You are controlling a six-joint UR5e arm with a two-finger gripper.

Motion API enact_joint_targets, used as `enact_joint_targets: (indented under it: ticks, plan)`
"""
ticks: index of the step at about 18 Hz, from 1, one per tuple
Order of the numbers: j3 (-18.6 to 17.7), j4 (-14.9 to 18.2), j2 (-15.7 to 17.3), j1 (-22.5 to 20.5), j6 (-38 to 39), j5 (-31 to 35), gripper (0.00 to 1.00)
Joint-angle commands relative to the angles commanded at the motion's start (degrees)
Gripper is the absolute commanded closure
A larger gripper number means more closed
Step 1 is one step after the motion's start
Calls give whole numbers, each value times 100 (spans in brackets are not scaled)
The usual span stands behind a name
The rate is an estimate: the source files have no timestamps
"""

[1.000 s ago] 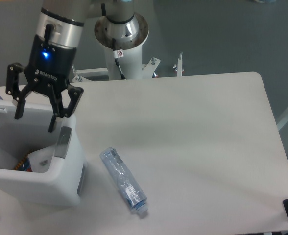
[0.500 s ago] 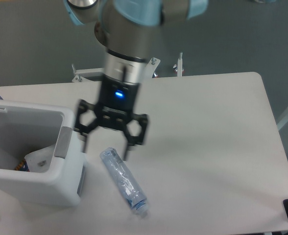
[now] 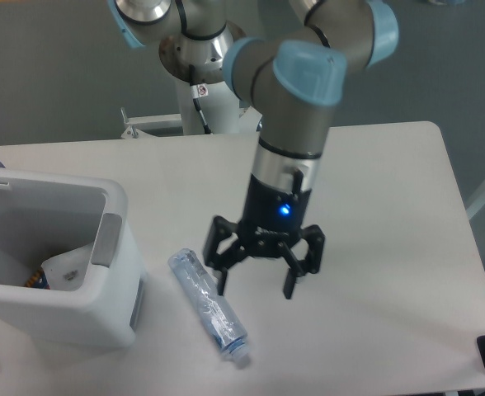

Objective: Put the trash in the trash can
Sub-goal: 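Move the open gripper back toward the clear water bottle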

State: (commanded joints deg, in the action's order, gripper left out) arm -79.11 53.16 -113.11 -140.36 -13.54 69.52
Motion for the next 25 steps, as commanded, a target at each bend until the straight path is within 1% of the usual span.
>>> enact_joint_targets:
  ticks: [1,2,6,7,8,9,11,13,16,22,25]
  plan:
    - [96,193,-79,0,0,53,0]
    - [254,464,-158,0,0,114,0]
    - [1167,1835,-720,17,17,448,0]
    - [1370,2134,-843,26,18,527,0]
    - [1511,2372,-957,35,9,597,0]
    - [1626,2505,-1054,44,17,668,0]
    - [1793,2594,-1248,140,35,852,0]
    - [1925,2594,-1493,254,227,1063,0]
    - [1952,2594,-1740,448,334,1345,0]
    - [2022,2585,-2022,597,448,1363,0]
    - [2022,2559,-2110,650,798,1441,0]
